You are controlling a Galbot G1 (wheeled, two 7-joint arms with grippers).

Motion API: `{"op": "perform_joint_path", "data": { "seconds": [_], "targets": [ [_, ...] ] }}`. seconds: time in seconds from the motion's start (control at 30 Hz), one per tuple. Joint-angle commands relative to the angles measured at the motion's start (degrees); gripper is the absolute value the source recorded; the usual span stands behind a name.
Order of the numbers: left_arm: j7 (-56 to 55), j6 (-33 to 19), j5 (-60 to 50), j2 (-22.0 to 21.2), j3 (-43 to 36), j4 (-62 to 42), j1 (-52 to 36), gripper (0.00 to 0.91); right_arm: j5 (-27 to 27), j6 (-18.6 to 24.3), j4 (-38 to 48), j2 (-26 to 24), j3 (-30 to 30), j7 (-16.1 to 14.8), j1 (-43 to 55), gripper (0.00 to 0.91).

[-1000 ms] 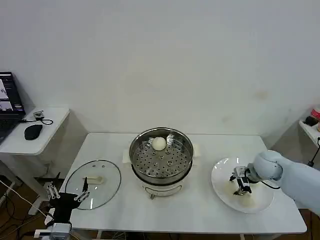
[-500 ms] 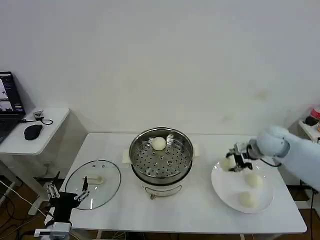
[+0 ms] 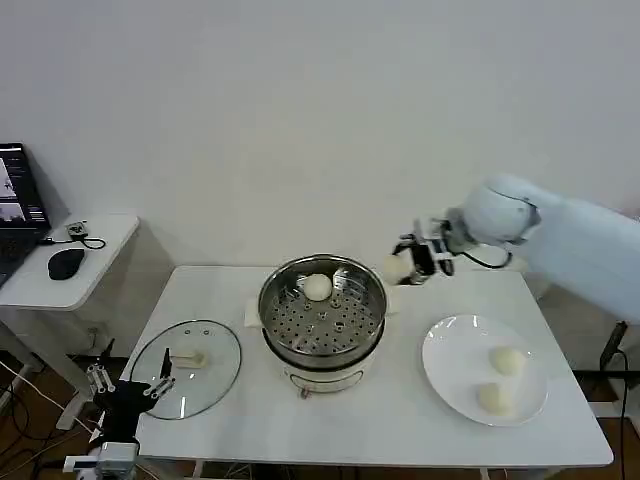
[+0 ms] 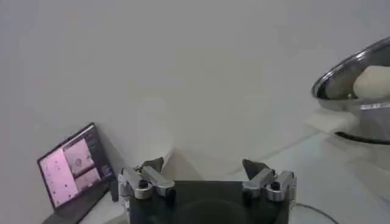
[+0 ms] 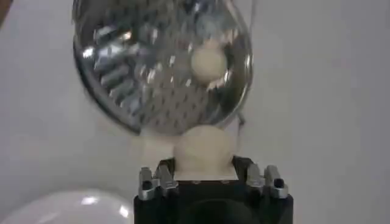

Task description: Take steamed baozi put them in steamer then cover it.

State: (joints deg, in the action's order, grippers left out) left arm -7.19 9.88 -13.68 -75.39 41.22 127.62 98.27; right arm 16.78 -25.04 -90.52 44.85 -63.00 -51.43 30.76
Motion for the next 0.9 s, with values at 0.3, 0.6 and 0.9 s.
{"op": "perform_joint_path", "data": {
  "seconds": [0.3, 0.6, 0.9],
  "targets": [
    [-0.07, -0.16, 0.34, -0.05, 1.55, 0.40, 0.38, 0.907, 10.97, -10.65, 17.63, 34.96, -7.40, 4.60, -2.09, 0.655],
    [-0.10, -0.38, 1.01, -0.09, 1.95, 0.02, 0.12, 0.907, 8.97, -11.01, 20.83, 36.31, -8.74, 4.29, -4.70, 0.655],
    [-0.03, -0.40, 1.04, -0.21, 1.77, -0.06, 0.02, 0.907, 6.48, -10.76, 22.32, 35.65, -8.67, 3.54, -5.69, 0.655]
  ]
}}
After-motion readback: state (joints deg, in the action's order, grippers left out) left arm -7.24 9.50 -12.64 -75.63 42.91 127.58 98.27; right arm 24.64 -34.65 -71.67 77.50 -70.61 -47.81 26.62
